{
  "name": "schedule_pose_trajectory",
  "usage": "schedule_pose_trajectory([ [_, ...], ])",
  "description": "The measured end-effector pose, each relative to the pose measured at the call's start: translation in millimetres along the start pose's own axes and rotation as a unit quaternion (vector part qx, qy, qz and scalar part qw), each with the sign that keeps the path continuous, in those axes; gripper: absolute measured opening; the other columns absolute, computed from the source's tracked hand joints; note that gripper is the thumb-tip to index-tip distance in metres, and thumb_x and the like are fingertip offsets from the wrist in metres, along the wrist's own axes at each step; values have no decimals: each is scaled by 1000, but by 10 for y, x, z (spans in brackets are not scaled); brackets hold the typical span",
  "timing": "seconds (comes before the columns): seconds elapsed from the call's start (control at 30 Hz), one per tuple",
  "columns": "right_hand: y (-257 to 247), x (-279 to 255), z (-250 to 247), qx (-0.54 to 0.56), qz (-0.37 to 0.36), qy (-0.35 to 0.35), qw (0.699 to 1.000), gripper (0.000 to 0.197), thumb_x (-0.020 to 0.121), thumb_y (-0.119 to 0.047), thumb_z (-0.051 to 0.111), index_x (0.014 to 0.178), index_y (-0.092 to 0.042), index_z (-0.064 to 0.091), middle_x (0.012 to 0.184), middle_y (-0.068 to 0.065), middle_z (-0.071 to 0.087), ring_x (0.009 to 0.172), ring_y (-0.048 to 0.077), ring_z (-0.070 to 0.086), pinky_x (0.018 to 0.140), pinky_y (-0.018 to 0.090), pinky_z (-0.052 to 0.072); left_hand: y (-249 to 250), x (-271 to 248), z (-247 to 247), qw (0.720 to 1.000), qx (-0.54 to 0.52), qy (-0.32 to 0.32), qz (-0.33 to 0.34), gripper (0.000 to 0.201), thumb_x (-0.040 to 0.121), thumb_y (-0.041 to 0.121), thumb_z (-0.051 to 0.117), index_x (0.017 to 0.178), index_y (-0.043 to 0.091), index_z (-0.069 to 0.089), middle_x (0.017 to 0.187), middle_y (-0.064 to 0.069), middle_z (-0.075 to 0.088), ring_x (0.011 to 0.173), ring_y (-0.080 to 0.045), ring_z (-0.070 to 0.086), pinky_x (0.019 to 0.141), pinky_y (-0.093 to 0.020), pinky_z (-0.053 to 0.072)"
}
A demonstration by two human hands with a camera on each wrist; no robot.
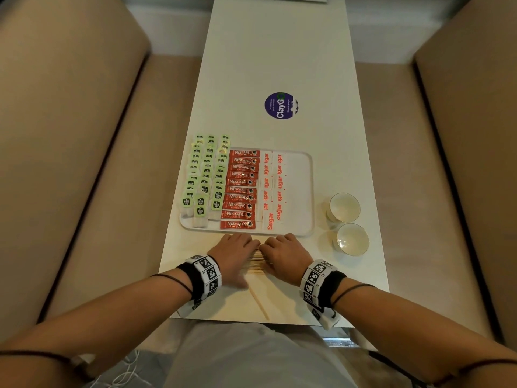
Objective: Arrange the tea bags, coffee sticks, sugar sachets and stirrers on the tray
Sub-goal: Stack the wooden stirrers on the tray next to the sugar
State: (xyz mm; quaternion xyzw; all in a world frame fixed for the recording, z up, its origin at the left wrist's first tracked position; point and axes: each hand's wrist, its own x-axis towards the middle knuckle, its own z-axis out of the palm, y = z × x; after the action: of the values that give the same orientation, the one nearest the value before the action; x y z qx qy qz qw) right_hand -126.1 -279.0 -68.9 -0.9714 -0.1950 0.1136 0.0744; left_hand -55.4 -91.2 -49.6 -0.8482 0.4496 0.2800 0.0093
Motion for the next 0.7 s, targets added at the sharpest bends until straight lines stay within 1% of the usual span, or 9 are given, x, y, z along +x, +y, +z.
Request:
schedule_pose_trajectory([
  [0.03,1,-3,1,4,1,3,1000,29,90,-39,59,105,-16,67,93,2,68,80,25,64,79,40,50,4,1,29,1000,7,-1,-2,95,59,58,83,135,23,37,127,2,43,115,-21,42,101,-39,40],
  [0.1,4,-7,8,14,4,5,1000,31,90,-38,59,109,-15,66,95,3,68,83,26,64,80,41,51,26,4,79,1000,15,7,-4,95,58,59,84,133,24,35,126,2,41,114,-21,41,100,-38,40],
  [0.13,4,-9,13,20,6,6,1000,30,90,-38,61,109,-14,66,96,4,68,84,26,64,81,41,51,35,9,97,1000,15,14,-6,91,60,59,82,131,24,37,125,1,41,113,-21,40,100,-38,39],
  [0.2,-3,-16,16,36,9,1,999,30,90,-38,63,109,-14,66,99,5,66,86,27,63,80,41,50,54,25,108,1000,12,21,-15,79,69,59,75,130,22,41,125,0,42,115,-23,41,100,-38,38],
  [0.3,-12,-29,26,59,14,-3,998,32,90,-37,65,112,-13,66,102,7,64,86,28,60,77,41,49,59,47,106,999,3,33,-23,62,80,55,67,129,21,47,126,-2,46,118,-25,43,100,-38,39],
  [0.37,-13,-32,24,63,15,-4,998,31,91,-37,64,111,-14,66,100,7,63,85,27,60,76,40,49,61,55,94,999,-8,37,-27,57,83,52,65,128,21,49,126,-3,48,117,-25,44,100,-38,40],
  [0.5,-9,-29,8,64,16,-12,998,29,93,-39,60,109,-15,65,100,5,63,86,25,59,79,39,48,58,70,55,999,-11,37,-33,48,89,48,62,126,20,52,126,-2,51,115,-24,47,98,-38,41],
  [0.6,-9,-27,-2,67,9,0,998,22,93,-35,60,100,-14,66,92,5,63,78,25,60,73,39,51,55,83,29,998,-17,40,-34,40,90,46,62,121,20,55,122,-2,54,112,-24,50,94,-37,42],
  [0.7,-13,-5,-11,73,5,9,997,22,93,-31,58,96,-11,67,87,7,63,73,28,60,67,39,48,66,98,-8,999,-18,36,-37,35,93,42,60,118,18,58,119,-3,55,109,-25,52,89,-37,42],
])
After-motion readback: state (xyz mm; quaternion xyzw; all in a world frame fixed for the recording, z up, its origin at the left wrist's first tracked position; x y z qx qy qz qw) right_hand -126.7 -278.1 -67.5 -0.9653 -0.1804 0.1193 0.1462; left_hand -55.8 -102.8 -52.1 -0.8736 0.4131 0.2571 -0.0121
